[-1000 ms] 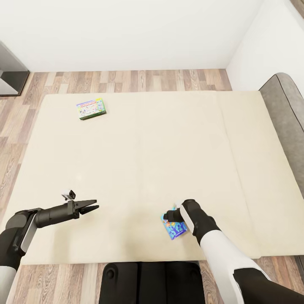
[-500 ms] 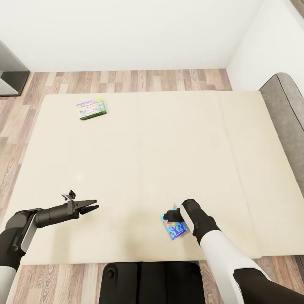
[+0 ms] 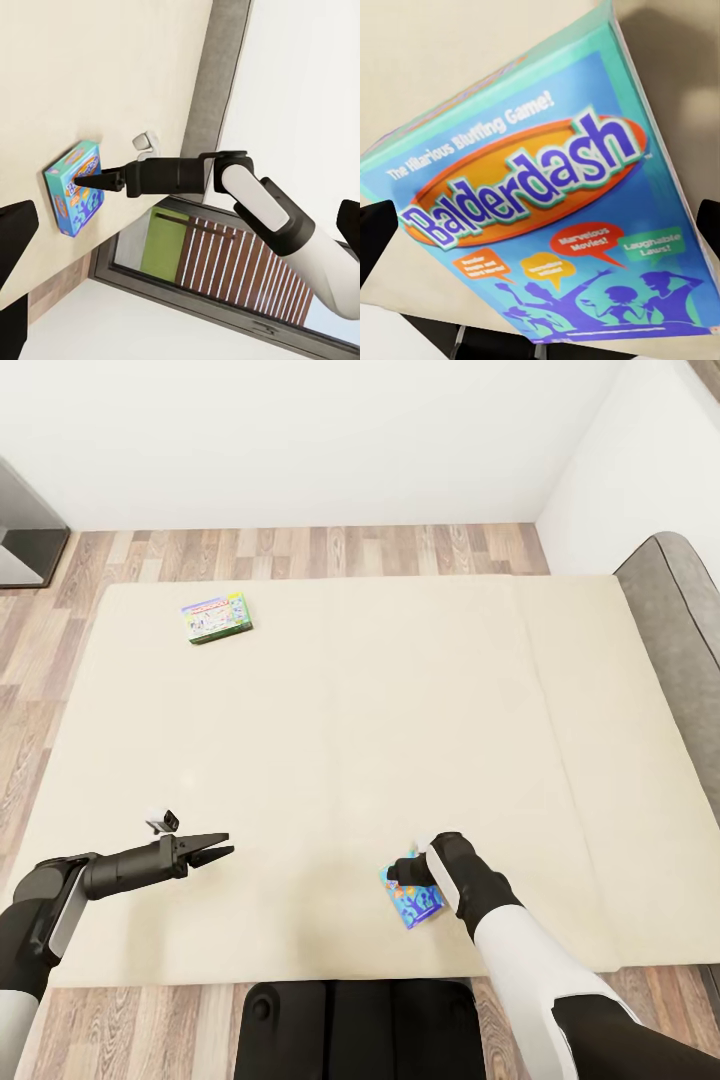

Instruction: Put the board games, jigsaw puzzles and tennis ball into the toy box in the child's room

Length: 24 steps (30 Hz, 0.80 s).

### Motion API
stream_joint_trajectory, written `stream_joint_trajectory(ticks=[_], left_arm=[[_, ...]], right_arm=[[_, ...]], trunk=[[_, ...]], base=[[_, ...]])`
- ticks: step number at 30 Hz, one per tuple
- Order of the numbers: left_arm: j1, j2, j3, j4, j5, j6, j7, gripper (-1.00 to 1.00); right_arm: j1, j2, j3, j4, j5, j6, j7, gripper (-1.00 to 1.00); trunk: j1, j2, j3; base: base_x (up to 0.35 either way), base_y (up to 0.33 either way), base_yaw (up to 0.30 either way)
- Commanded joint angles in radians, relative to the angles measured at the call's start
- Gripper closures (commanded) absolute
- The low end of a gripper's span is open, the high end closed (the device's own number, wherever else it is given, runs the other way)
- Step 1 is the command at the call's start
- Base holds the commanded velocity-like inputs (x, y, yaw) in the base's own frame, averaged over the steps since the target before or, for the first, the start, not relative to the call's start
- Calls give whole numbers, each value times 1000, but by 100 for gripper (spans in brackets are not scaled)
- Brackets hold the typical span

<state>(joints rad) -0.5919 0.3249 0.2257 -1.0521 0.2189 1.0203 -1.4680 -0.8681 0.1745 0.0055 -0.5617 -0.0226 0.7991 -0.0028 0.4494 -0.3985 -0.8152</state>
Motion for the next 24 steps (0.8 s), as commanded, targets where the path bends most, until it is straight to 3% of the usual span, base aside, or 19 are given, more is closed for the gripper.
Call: stream_joint_trajectory(ticks=[1, 24], left_arm=[[0, 0, 0, 0, 1, 11, -3, -100], [0, 0, 0, 0, 1, 11, -3, -100]], right_arm=[[0, 0, 1, -1, -2, 5, 0, -100], [0, 0, 2, -1, -2, 5, 0, -100]], trunk=[[1, -2, -1], [1, -2, -1]], base=[[0, 0, 0], [0, 21, 0]])
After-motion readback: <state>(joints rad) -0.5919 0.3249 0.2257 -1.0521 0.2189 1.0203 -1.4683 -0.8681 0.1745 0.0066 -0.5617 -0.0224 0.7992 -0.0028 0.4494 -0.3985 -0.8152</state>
